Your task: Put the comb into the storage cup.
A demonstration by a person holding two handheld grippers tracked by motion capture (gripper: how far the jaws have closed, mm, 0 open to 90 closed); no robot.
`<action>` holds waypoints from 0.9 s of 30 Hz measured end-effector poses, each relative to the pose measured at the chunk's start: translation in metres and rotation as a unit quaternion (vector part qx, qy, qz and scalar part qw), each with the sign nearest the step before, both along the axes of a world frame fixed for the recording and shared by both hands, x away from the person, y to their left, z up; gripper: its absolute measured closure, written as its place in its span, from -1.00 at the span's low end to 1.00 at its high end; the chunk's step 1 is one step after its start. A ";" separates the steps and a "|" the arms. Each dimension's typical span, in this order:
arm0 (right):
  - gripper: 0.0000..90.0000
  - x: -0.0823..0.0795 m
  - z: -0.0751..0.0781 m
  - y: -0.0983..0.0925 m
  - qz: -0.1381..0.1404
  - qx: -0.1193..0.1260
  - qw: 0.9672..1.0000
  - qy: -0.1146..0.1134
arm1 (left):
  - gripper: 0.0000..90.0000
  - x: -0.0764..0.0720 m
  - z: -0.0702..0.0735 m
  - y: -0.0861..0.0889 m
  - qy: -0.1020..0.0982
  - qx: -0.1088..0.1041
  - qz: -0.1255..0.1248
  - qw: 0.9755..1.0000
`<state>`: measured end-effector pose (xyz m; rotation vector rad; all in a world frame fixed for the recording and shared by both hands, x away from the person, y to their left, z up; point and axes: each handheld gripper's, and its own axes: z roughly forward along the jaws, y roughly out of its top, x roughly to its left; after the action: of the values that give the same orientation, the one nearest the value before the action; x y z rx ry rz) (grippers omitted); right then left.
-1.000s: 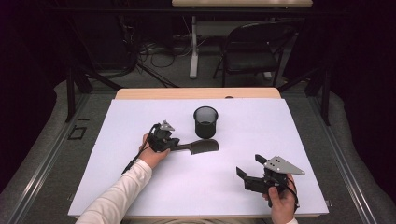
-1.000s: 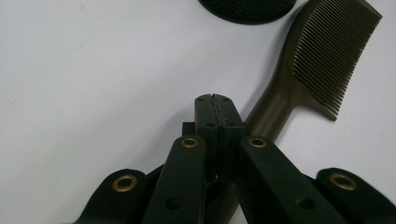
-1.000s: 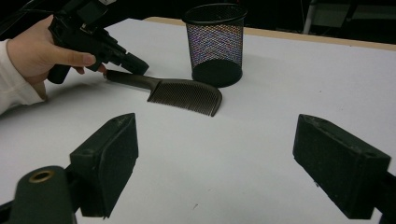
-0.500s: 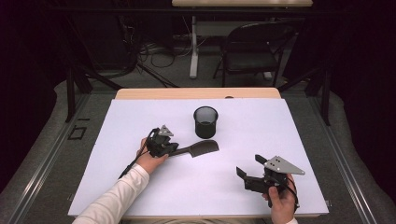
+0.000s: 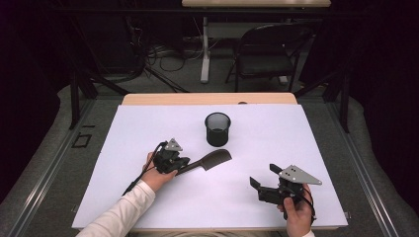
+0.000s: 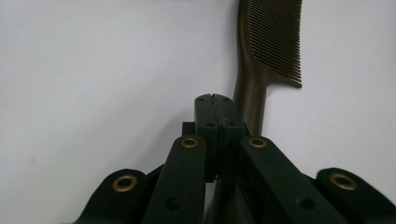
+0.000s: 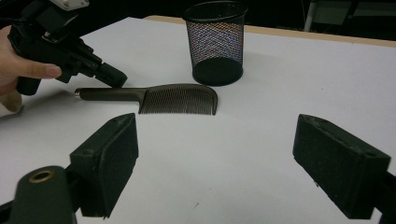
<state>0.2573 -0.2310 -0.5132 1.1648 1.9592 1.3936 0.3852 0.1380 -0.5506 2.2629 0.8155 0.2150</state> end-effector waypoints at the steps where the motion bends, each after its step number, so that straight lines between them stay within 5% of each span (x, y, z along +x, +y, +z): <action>1: -0.69 0.000 0.000 0.000 0.000 0.000 1.000 0.000 | 1.00 -0.001 0.000 0.000 0.000 -0.002 -0.001 1.000; 27: -0.69 0.000 -0.001 0.002 0.003 -0.002 1.000 -0.001 | 1.00 -0.031 0.003 0.009 0.013 -0.028 0.011 0.999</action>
<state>0.2568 -0.2290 -0.5138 1.1566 1.9650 1.3925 0.3543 0.1474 -0.5481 2.2088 0.8492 0.1713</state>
